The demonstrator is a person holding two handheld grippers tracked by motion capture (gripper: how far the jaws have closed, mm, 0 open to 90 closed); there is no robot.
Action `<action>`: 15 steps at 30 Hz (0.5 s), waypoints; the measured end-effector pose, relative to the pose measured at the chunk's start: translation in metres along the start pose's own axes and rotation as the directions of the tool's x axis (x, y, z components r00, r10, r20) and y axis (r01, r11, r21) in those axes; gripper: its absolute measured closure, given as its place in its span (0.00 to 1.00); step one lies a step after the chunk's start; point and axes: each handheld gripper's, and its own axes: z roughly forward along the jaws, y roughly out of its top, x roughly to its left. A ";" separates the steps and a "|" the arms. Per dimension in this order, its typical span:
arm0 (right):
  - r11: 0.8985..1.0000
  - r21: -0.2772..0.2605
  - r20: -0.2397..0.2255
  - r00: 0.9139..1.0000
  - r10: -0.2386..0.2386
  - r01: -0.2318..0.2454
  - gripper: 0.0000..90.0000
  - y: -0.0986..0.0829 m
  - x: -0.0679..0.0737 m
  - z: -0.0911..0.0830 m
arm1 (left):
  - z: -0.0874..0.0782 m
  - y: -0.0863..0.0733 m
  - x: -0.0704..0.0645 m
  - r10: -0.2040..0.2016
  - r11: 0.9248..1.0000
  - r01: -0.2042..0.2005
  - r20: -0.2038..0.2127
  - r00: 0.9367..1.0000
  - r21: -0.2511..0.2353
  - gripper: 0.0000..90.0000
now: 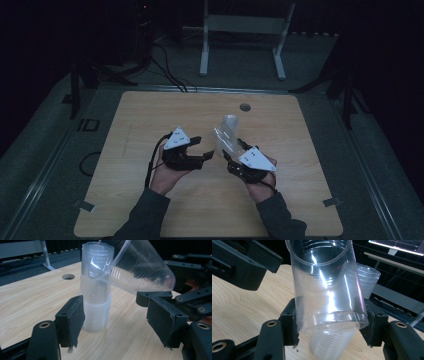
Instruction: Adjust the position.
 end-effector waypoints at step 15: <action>1.000 -0.016 -0.001 1.000 -0.012 0.012 0.46 0.002 0.003 0.001 | -0.001 0.003 0.000 -0.030 0.999 0.030 0.016 0.999 -0.025 0.34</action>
